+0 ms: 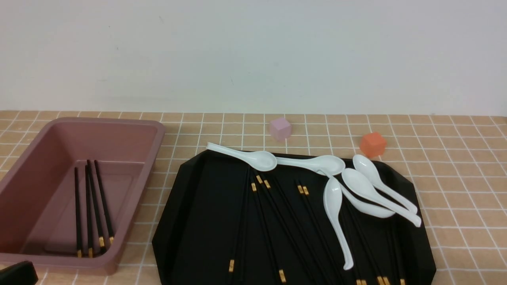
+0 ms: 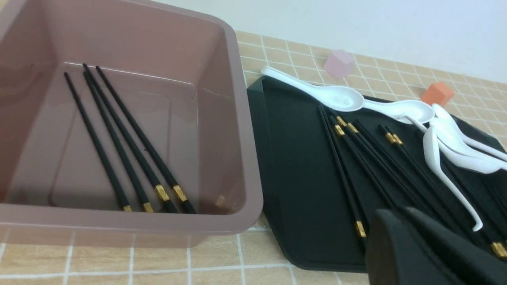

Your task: On brown tablecloth take chopsticks from black tray and put them in box.

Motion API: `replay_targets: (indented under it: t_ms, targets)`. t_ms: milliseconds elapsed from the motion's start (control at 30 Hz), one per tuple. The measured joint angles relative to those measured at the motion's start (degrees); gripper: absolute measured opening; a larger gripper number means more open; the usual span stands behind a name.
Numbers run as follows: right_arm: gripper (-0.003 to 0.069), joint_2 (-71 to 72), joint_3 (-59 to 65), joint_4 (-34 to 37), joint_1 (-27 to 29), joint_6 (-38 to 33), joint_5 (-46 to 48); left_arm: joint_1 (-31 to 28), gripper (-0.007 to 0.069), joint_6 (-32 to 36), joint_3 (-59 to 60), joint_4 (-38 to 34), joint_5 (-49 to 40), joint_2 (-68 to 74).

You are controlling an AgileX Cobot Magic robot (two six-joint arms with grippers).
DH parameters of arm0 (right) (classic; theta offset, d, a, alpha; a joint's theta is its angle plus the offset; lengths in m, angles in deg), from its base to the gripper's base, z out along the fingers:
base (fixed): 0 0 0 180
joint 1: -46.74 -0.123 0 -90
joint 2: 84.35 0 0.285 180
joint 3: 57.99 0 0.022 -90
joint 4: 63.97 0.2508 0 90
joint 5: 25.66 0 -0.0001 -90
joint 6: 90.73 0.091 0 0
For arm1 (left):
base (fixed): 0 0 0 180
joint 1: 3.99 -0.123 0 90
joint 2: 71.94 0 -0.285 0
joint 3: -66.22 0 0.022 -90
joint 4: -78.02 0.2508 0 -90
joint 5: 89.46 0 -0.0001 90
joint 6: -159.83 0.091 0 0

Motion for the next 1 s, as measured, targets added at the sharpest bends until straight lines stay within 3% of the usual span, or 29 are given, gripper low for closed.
replay_targets:
  t_ms: [200, 367, 600, 1000]
  targets:
    - [0.024, 0.0, 0.0, 0.0, 0.0, 0.0, 0.0, 2.7, -0.0013, -1.7, 4.2, 5.1, 5.7, -0.6]
    - [0.024, 0.0, 0.0, 0.0, 0.0, 0.0, 0.0, 7.0, -0.0013, -11.4, 10.5, 15.6, 11.2, -4.6]
    - [0.024, 0.0, 0.0, 0.0, 0.0, 0.0, 0.0, 7.5, -0.0012, -25.4, 18.7, 25.8, 15.0, -10.1]
    - [0.024, 0.0, 0.0, 0.0, 0.0, 0.0, 0.0, 7.5, -0.0009, -27.9, 19.9, 28.3, 11.5, -12.4]
